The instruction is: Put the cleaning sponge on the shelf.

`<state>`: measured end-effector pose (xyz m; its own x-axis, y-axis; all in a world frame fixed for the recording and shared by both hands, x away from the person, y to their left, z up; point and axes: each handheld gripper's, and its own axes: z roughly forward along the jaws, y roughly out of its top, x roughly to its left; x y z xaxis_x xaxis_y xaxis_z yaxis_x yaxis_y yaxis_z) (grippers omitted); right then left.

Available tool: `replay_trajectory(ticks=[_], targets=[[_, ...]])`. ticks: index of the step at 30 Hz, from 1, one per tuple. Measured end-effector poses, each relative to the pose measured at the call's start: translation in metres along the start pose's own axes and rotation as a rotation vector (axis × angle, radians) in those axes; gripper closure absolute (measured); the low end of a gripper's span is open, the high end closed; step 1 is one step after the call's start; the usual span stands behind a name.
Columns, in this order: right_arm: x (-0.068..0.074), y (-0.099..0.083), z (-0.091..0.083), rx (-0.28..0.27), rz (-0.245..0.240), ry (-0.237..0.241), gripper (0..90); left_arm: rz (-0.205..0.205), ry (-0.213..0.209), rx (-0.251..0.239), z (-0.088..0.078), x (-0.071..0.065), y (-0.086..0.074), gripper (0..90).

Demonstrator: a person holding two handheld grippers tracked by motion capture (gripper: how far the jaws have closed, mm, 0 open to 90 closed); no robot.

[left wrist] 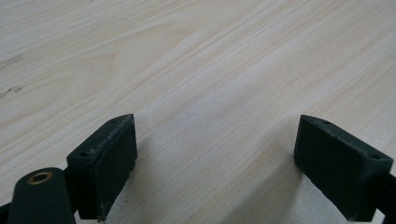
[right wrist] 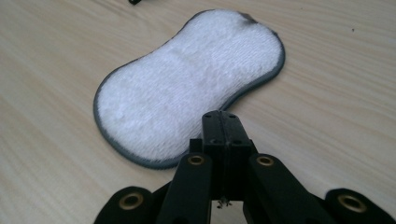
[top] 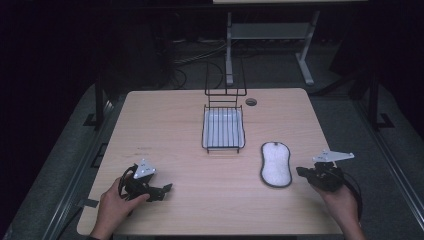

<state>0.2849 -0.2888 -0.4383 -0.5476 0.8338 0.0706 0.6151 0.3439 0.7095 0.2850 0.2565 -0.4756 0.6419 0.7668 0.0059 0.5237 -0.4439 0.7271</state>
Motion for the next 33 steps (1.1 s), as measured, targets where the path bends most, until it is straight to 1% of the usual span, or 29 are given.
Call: replay_trajectory(ticks=[2, 4, 6, 9, 10, 11, 15, 19, 21, 22, 29, 31, 33], targets=[[-0.003, 0.004, 0.001, -0.005, 0.003, -0.011, 89.9, 0.0, 0.0, 0.0, 0.0, 0.0, 0.0, 12.6], [-0.007, 0.008, 0.003, -0.004, 0.015, -0.021, 89.9, 0.0, 0.0, 0.001, 0.0, 0.0, 0.0, 12.6], [-0.011, 0.013, 0.004, -0.015, 0.031, -0.021, 89.9, 0.0, 0.0, 0.001, 0.0, 0.0, 0.0, 12.6], [-0.016, 0.02, 0.007, -0.025, 0.04, -0.033, 89.9, -0.004, -0.001, -0.001, 0.0, 0.0, 0.0, 12.6], [-0.018, 0.022, 0.008, -0.021, 0.041, -0.036, 89.9, -0.003, -0.001, 0.0, 0.0, 0.0, 0.0, 12.6], [-0.019, 0.024, 0.01, -0.03, 0.046, -0.039, 89.9, 0.0, 0.0, 0.0, 0.0, 0.0, 0.0, 12.6], [-0.024, 0.029, 0.014, -0.028, 0.051, -0.04, 89.9, 0.0, -0.001, 0.004, 0.0, 0.0, 0.0, 12.6], [-0.03, 0.038, 0.022, -0.044, 0.065, -0.033, 89.9, 0.0, 0.0, 0.003, 0.0, 0.0, 0.0, 12.6], [-0.031, 0.039, 0.024, -0.042, 0.067, -0.031, 89.9, -0.001, 0.0, 0.003, 0.0, 0.0, 0.0, 12.6], [-0.034, 0.042, 0.029, -0.033, 0.068, -0.027, 89.9, -0.001, 0.0, 0.003, 0.0, 0.0, 0.0, 12.6], [-0.038, 0.052, 0.048, -0.037, 0.077, -0.026, 89.9, -0.001, -0.001, 0.002, 0.0, 0.0, 0.0, 12.6], [-0.038, 0.054, 0.054, -0.014, 0.077, -0.023, 89.9, -0.001, -0.001, 0.002, 0.0, 0.0, 0.0, 12.6], [-0.038, 0.055, 0.056, -0.019, 0.077, -0.024, 89.9, -0.001, 0.0, 0.003, 0.0, 0.0, 0.0, 12.6]])
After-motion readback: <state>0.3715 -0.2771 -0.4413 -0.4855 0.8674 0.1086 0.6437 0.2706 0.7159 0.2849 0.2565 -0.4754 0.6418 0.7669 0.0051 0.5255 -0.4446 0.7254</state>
